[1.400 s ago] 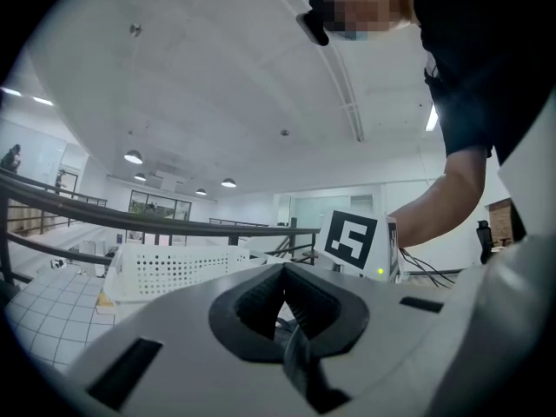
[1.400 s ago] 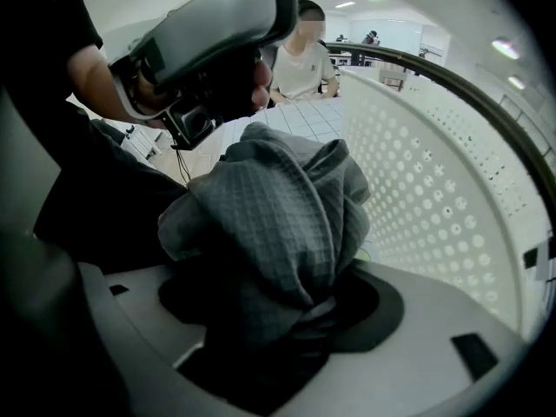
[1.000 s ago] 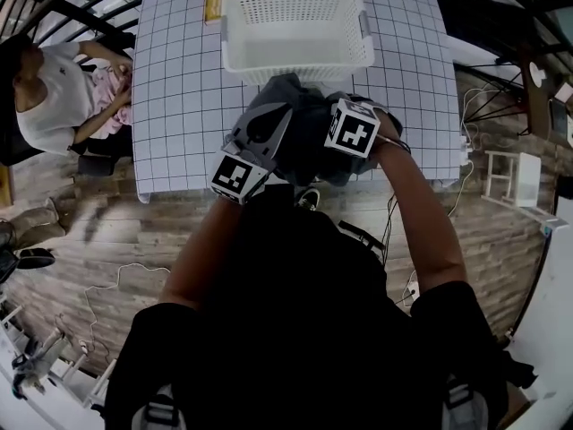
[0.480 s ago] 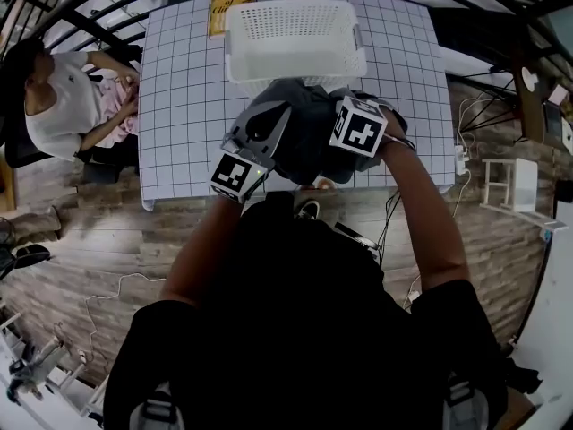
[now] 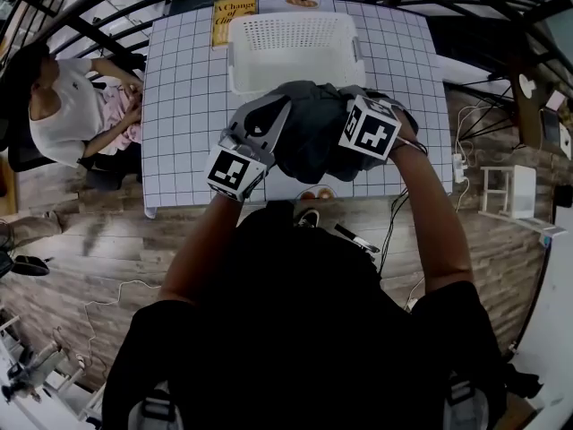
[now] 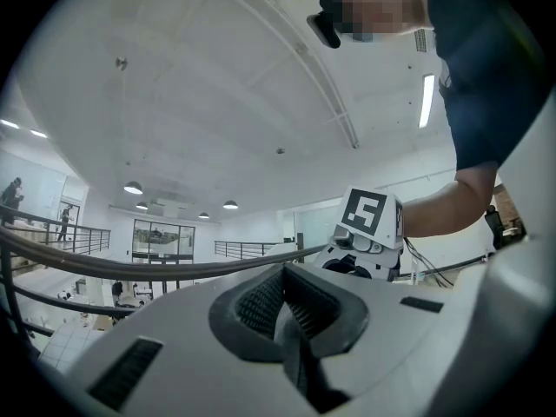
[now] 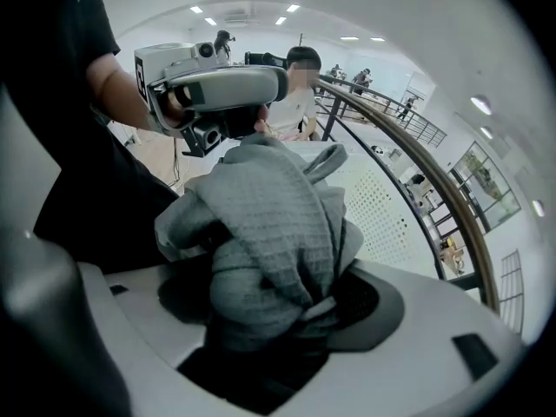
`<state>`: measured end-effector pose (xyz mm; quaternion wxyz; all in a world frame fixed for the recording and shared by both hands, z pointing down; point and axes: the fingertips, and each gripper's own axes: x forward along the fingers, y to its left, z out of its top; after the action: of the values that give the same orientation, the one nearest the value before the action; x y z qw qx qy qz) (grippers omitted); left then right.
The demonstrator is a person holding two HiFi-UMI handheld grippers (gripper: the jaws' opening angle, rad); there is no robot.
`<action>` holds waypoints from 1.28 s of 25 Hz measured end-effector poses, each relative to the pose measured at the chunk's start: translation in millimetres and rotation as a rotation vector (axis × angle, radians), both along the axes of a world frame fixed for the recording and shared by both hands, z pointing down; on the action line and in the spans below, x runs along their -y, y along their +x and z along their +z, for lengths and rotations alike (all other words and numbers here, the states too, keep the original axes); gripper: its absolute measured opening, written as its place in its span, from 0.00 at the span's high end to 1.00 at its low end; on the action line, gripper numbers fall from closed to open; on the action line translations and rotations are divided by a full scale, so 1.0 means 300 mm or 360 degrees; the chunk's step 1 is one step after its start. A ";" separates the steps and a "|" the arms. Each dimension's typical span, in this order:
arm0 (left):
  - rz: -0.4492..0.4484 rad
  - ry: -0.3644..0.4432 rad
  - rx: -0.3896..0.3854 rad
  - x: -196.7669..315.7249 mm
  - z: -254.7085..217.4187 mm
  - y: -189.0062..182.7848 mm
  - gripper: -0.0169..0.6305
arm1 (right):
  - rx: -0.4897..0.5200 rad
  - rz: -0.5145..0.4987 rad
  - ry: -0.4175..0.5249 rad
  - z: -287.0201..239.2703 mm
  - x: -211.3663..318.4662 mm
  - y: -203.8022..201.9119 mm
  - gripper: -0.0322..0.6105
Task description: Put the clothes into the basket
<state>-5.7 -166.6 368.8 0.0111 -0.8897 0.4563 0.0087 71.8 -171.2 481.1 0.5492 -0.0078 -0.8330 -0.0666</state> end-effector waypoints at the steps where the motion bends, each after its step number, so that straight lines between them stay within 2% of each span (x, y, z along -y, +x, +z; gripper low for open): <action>1: -0.0002 0.0007 0.0001 0.006 -0.009 -0.002 0.97 | -0.0006 -0.0003 0.0012 -0.013 0.011 -0.001 0.41; 8: -0.0032 0.0043 0.0008 0.064 -0.047 -0.040 0.97 | -0.0010 -0.0038 0.0096 -0.086 0.104 -0.042 0.41; 32: -0.0107 0.0094 0.0023 0.327 -0.113 -0.158 0.97 | 0.0018 -0.0095 0.0233 -0.171 0.422 -0.188 0.41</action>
<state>-53.1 -264.7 334.9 0.0409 -0.8732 0.4855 0.0152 15.4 -297.8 429.8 0.5413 0.0080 -0.8284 -0.1436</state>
